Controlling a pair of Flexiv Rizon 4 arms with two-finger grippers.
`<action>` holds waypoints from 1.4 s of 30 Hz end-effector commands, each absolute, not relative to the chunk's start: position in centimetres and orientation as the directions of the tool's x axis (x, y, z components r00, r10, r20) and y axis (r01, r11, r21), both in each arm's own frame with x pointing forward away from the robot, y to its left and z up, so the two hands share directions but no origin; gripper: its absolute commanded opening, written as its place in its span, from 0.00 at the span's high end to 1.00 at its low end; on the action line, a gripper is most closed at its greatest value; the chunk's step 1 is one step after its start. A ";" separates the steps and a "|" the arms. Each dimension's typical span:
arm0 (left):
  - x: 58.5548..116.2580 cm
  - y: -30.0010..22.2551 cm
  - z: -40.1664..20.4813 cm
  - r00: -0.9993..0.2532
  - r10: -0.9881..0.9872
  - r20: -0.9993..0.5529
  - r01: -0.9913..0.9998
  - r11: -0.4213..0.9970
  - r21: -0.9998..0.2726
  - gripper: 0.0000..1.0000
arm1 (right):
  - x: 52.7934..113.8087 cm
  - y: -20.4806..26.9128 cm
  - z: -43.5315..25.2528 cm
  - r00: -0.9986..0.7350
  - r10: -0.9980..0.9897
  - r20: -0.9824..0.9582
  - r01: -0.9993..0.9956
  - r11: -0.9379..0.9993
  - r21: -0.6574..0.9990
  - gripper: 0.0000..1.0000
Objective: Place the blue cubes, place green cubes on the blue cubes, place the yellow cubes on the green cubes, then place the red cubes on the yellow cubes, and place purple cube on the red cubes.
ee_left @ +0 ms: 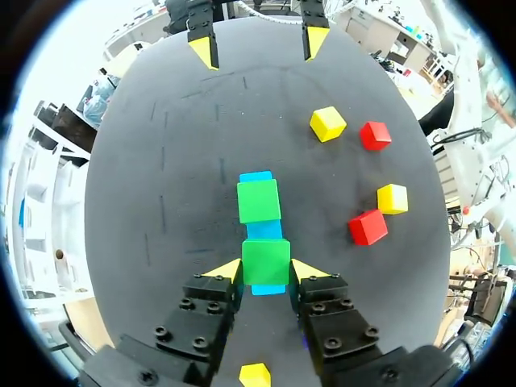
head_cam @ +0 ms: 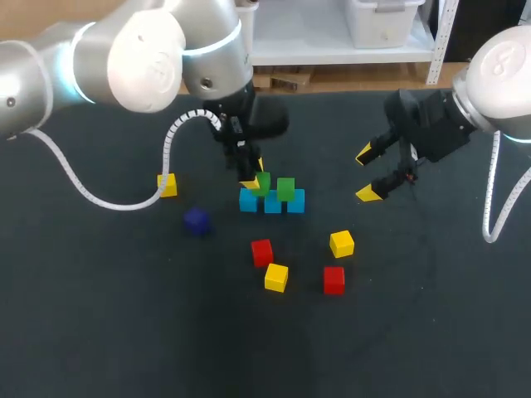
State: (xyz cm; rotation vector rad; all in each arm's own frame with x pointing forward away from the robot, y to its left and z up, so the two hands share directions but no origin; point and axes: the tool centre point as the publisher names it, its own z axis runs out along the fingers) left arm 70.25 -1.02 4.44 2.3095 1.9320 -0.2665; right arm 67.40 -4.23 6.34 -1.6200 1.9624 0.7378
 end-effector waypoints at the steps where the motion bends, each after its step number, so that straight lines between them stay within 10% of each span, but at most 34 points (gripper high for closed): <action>1: 70.5 -1.2 4.2 0.164 0.966 -0.201 0.984 -0.173 -0.032 1.00 | 67.4 -4.3 6.3 -0.177 -0.718 -0.673 -0.984 0.149 0.099 0.00; 34: 70.7 -1.0 3.5 0.149 0.973 -0.176 0.985 -0.161 -0.058 1.00 | 67.4 -4.3 6.3 -0.177 -0.718 -0.673 -0.984 0.149 0.099 0.00; 42: 70.8 -1.1 3.4 0.148 0.973 -0.175 0.985 -0.161 -0.062 0.85 | 67.4 -4.3 6.3 -0.177 -0.718 -0.673 -0.984 0.149 0.099 0.00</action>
